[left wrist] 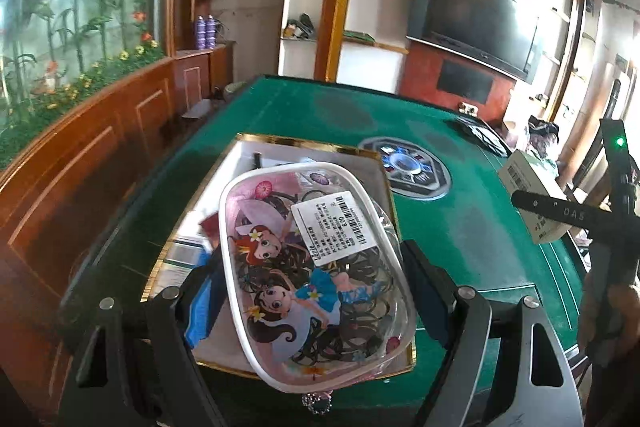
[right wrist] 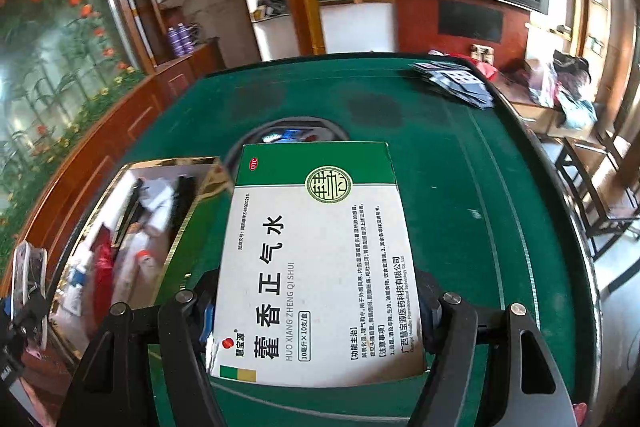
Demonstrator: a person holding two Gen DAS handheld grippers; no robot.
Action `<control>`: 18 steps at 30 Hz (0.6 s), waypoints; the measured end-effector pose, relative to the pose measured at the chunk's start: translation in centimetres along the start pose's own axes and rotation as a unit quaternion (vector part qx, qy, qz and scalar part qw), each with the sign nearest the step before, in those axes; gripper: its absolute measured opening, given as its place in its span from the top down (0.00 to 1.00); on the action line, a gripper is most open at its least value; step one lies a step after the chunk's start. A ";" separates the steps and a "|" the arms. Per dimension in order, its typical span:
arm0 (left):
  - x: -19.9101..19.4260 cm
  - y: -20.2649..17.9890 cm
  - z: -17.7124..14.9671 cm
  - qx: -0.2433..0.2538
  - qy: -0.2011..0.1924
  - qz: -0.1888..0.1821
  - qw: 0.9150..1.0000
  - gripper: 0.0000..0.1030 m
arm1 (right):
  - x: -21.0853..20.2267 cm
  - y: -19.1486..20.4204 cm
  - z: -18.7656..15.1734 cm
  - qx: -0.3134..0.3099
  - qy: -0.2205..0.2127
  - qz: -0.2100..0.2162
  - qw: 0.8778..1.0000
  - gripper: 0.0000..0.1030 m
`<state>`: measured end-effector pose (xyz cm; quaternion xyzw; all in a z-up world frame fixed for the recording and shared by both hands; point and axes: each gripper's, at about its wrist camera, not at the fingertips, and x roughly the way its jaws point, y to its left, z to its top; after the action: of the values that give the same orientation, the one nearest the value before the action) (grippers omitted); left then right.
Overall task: Organize objects
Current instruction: 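Carry the pink pouch and the carton toward the white tray with both tools, then lower the pink pouch and carton into the tray and open both tools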
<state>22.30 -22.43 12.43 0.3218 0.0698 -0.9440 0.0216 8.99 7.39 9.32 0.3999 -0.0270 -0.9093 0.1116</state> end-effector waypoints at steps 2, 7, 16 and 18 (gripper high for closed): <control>-0.5 0.6 0.0 -0.002 -0.003 0.005 1.000 0.22 | -0.1 0.9 -0.1 -0.005 0.001 0.010 1.000 0.27; -1.2 2.1 0.2 -0.007 -0.008 0.020 1.000 0.22 | -0.2 3.7 -0.9 -0.027 0.013 0.037 0.999 0.26; 0.2 5.8 -0.8 -0.034 0.012 0.039 0.999 0.22 | 1.7 10.1 -2.7 -0.064 0.059 0.112 0.990 0.26; 0.7 6.5 -0.8 -0.039 0.016 0.041 0.998 0.22 | 2.5 11.8 -3.2 -0.074 0.075 0.129 0.986 0.26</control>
<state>22.83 -28.77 10.63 0.3387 0.0940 -0.9334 0.0721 11.79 -4.53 6.96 0.4507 -0.0026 -0.8544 0.2584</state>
